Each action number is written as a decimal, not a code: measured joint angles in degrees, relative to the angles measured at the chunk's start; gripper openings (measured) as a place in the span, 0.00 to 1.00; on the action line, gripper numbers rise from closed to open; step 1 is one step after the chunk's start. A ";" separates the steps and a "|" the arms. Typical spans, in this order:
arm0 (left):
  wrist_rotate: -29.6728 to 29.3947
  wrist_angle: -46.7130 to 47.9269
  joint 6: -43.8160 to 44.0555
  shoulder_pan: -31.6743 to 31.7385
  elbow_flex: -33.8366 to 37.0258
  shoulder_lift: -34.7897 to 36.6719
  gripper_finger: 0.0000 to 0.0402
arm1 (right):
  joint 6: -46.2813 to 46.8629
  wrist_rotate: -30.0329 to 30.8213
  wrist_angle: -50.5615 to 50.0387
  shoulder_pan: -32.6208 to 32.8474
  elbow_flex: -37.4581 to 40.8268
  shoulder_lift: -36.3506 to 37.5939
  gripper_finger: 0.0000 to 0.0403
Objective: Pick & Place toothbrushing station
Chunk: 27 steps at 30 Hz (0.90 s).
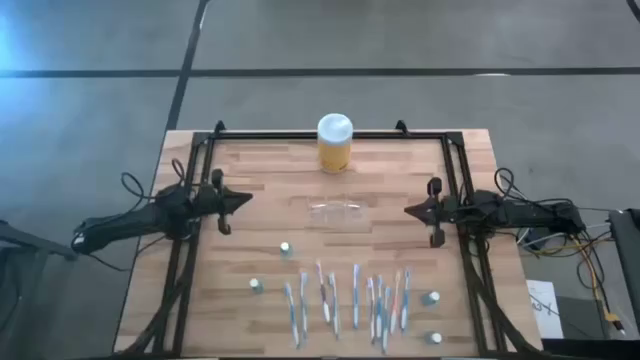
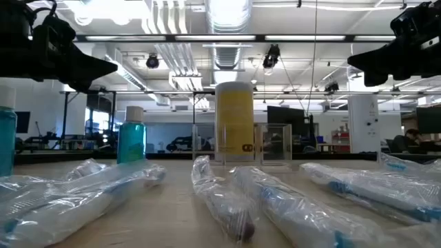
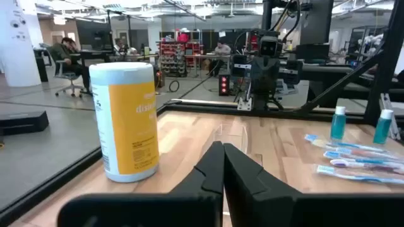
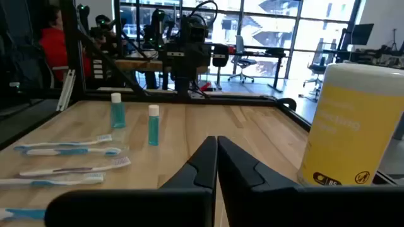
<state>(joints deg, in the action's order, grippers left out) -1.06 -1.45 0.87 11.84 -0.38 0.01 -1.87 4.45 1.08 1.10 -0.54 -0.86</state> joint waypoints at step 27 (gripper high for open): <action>0.02 0.43 3.98 0.00 0.04 0.00 0.01 | 3.02 0.07 0.81 0.00 0.00 0.00 0.02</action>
<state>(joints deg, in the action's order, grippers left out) -1.04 -1.02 4.85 11.84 -0.34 0.01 1.15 4.51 1.89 1.10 -0.54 -0.86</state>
